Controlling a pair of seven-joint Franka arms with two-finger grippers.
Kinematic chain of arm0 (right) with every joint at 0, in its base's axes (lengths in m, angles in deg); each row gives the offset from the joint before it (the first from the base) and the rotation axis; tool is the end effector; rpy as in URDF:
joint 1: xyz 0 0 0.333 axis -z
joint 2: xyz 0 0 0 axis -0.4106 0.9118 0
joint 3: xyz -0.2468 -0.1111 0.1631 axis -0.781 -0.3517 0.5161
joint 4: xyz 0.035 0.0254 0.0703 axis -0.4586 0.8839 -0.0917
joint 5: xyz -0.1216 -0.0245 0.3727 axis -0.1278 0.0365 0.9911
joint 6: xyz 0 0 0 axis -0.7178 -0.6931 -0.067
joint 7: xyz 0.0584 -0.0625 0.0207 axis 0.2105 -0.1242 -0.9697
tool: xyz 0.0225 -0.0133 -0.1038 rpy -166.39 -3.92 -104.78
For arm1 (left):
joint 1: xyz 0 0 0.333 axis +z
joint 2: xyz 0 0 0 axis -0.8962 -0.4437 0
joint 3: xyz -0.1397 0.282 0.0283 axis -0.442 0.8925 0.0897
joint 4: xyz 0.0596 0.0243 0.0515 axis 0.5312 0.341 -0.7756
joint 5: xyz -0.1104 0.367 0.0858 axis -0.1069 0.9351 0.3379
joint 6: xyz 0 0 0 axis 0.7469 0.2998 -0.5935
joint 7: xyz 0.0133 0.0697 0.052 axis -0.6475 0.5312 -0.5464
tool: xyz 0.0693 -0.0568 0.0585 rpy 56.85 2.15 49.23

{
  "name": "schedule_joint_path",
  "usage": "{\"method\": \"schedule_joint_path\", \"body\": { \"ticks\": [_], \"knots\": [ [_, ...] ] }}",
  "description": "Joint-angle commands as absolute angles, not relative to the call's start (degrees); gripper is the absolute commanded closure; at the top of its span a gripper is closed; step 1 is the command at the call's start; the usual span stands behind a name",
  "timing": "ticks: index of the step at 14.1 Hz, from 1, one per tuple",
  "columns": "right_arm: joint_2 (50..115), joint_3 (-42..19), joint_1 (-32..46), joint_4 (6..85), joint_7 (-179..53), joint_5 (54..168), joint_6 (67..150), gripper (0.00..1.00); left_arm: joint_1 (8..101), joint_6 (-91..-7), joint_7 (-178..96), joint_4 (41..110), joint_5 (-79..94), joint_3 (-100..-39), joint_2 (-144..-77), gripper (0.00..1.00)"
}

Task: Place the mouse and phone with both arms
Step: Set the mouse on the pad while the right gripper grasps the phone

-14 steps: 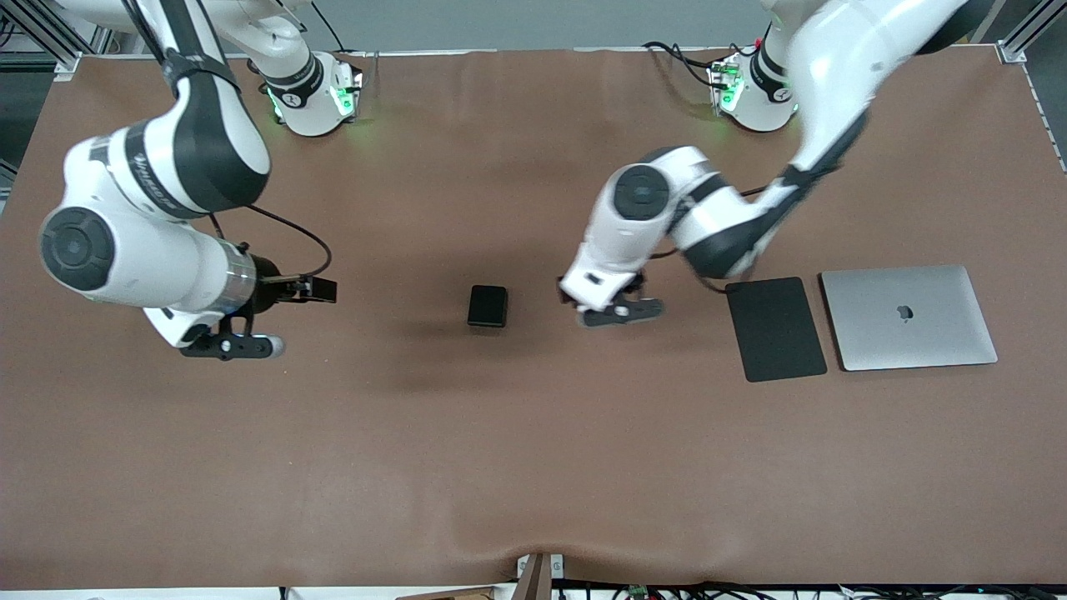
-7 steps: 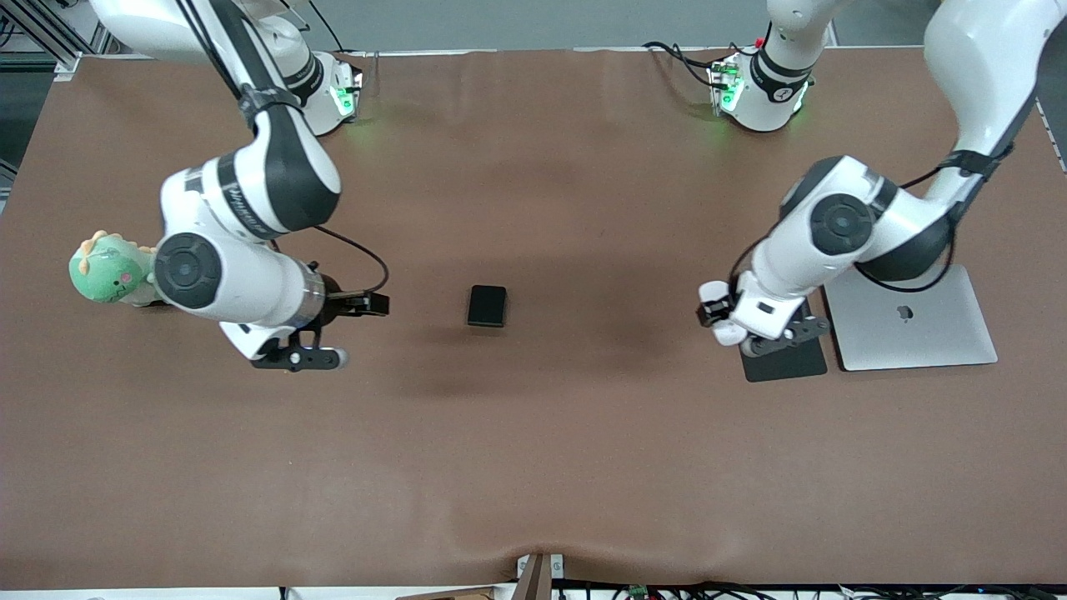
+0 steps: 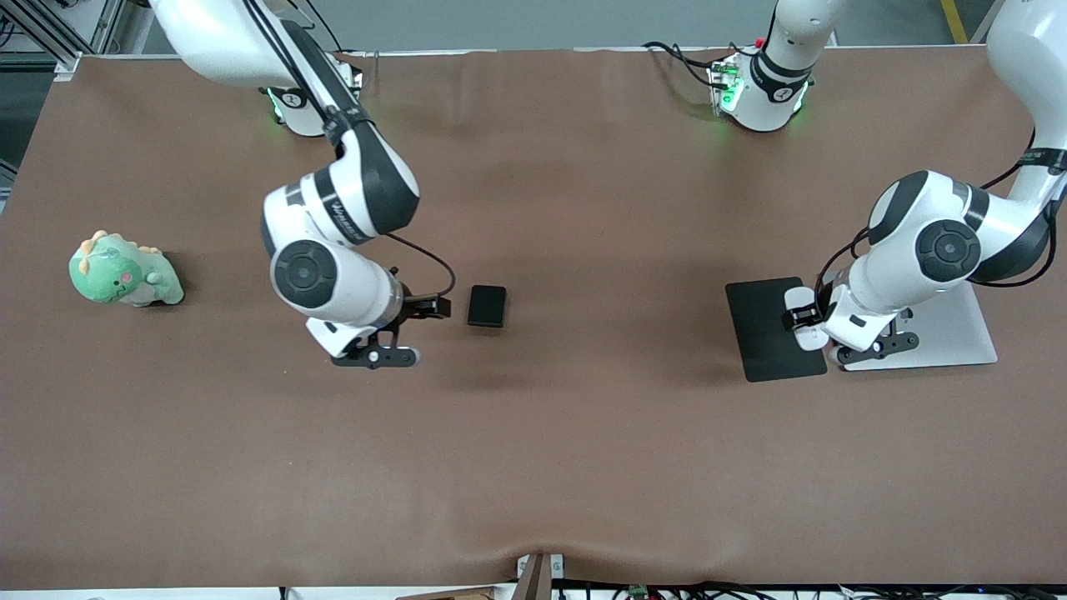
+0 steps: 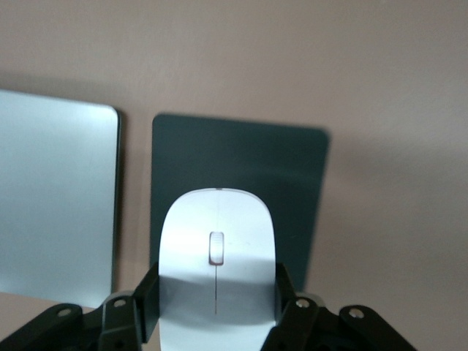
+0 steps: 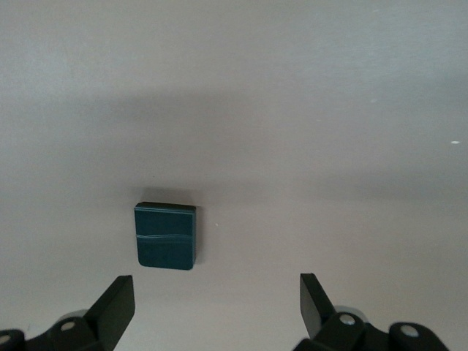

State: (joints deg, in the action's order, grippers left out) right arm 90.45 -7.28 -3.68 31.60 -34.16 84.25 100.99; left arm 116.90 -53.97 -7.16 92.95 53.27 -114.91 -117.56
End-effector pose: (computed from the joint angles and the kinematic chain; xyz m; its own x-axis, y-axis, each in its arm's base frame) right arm 0.6075 0.3240 0.3450 0.9804 -0.0042 -0.1970 -0.0200 -0.9967 -0.0783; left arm 0.5710 -0.0579 0.2885 0.9829 0.1702 -0.0699 0.1666 -0.9845 -0.0542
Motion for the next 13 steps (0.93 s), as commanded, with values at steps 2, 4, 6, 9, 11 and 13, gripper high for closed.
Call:
{"method": "schedule_joint_path", "body": {
  "ticks": [2, 4, 6, 9, 11, 13],
  "knots": [
    [93.99, -7.64, -6.60, 31.22, -33.33, 85.33, 104.67, 0.00, 119.64, -61.95, -7.27, 102.44, 62.43, -115.40, -119.21, 0.66],
    [95.66, -7.64, -7.74, 31.31, -32.11, 85.24, 107.31, 0.00, 119.47, -62.32, -7.97, 102.19, 66.66, -114.78, -121.23, 0.66],
    [96.80, -7.72, -8.71, 31.48, -32.01, 85.24, 109.07, 0.00, 119.29, -62.41, -8.77, 101.67, 71.22, -113.74, -123.86, 0.66],
    [98.04, -7.72, -9.94, 32.01, -29.38, 85.15, 111.44, 0.00, 117.46, -63.02, -8.51, 100.09, 72.56, -111.01, -125.63, 0.66],
    [98.04, -7.72, -10.65, 34.37, -28.68, 85.06, 114.42, 0.00, 113.34, -63.90, -7.63, 97.72, 72.48, -107.68, -126.51, 0.65],
    [98.04, -7.81, -11.87, 36.83, -26.93, 85.06, 117.50, 0.00, 110.25, -63.90, -7.27, 96.22, 72.39, -105.38, -126.51, 0.53]
  ]
}}
